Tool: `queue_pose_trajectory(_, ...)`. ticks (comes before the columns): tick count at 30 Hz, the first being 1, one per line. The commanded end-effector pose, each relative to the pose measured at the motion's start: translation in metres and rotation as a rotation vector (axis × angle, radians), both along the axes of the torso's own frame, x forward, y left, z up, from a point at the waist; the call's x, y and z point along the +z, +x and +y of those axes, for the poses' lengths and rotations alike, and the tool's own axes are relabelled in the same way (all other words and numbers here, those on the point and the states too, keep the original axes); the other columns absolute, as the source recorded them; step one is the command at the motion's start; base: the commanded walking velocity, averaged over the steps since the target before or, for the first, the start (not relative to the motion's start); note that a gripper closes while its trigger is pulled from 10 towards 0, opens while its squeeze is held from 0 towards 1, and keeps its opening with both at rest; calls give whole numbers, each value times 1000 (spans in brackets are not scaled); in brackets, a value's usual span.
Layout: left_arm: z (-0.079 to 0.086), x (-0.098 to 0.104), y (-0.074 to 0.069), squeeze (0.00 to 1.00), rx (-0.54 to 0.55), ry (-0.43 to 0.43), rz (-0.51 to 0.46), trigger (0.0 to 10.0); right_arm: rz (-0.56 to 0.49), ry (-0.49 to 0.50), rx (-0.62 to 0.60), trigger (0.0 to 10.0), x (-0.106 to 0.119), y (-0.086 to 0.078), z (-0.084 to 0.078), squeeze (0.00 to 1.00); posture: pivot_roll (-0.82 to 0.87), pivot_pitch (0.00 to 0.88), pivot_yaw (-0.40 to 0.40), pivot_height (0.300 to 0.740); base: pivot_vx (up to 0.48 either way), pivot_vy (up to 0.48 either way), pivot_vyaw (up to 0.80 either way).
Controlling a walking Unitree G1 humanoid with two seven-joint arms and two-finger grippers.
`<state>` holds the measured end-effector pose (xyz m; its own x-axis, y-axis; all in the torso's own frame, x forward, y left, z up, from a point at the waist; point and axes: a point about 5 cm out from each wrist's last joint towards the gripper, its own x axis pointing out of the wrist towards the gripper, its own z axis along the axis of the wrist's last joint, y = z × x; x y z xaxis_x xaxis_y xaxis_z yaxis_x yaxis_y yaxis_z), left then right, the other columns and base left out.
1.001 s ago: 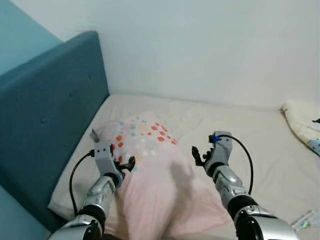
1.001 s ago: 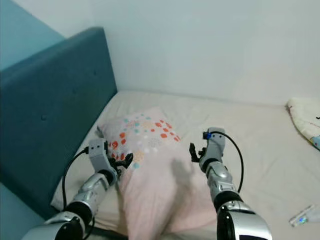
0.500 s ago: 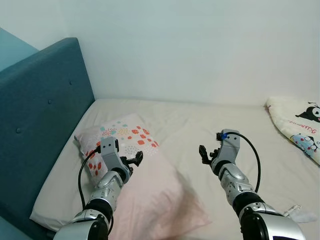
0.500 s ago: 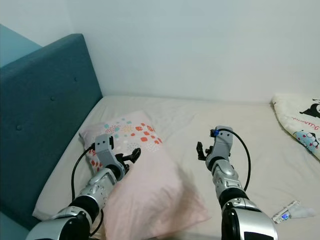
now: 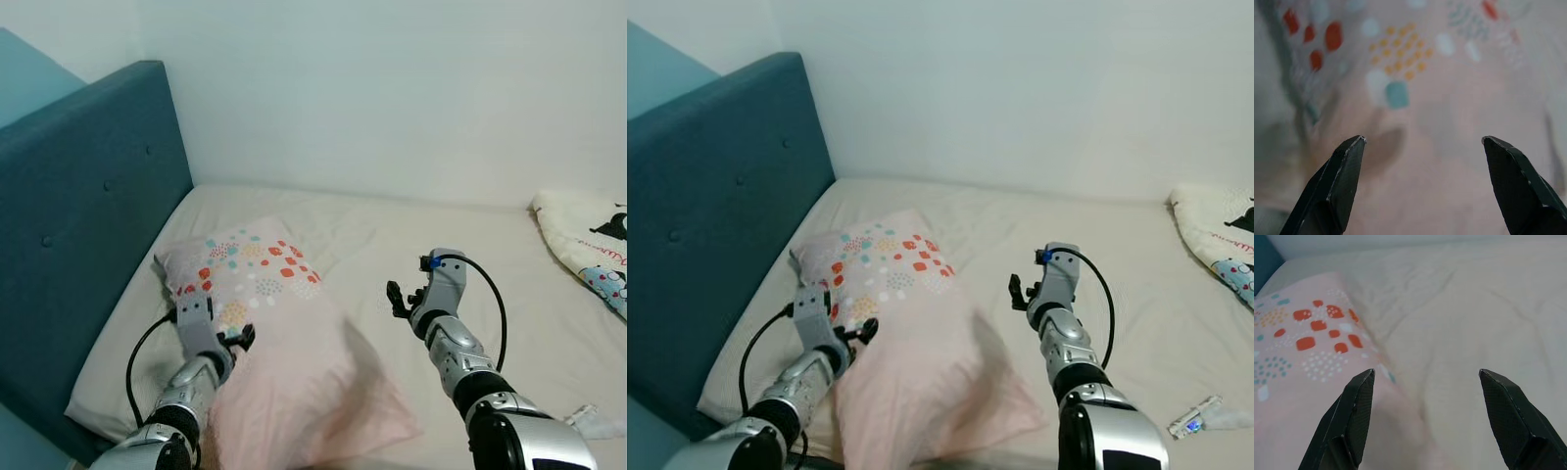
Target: Clean up the room
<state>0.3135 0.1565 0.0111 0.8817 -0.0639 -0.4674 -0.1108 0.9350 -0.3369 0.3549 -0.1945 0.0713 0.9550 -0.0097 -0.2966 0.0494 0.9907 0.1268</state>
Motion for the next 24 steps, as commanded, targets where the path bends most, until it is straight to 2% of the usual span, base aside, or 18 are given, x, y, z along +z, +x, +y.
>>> queue_pose_trajectory(1, 4, -6, -5, 0, 5, 2, 34, 10000, 3, -7, 20, 10000, 2, 2, 4, 0, -125, 0, -24, 645, 0, 0, 0)
queue_pose_trajectory(7, -2, 1, 1, 0, 14, -34, 0, 10000, 33, -14, 72, 10000, -7, -2, 18, 0, -126, 0, -29, 620, 0, 0, 0)
queue_pose_trajectory(15, 0, 9, 8, 0, 43, -55, -37, 10000, 44, -2, 78, 10000, -14, -7, 19, 0, -141, 0, -18, 595, 0, 0, 0)
queue_pose_trajectory(16, 1, 13, 11, 0, 70, -99, -60, 10000, 27, 18, 72, 10000, -14, -8, 16, 0, -145, 0, -13, 585, 0, 0, 0)
queue_pose_trajectory(19, 1, 15, 13, 0, 85, -135, -72, 10000, 18, 31, 73, 10000, -14, -9, 16, 0, -150, 0, -7, 575, 0, 0, 0)
queue_pose_trajectory(21, -1, 19, 16, 0, 99, -221, -98, 10000, 11, 42, 81, 10000, -15, -10, 17, 0, -151, 0, -6, 565, 0, 0, 0)
queue_pose_trajectory(23, -8, 32, 24, 0, 68, -363, -179, 10000, -1, 61, 92, 10000, -15, -10, 19, 0, -154, 0, -2, 555, 0, 0, 0)
queue_pose_trajectory(24, -8, 32, 24, 0, 68, -363, -179, 10000, -1, 61, 92, 10000, -15, -10, 19, 0, -154, 0, -2, 555, 0, 0, 0)
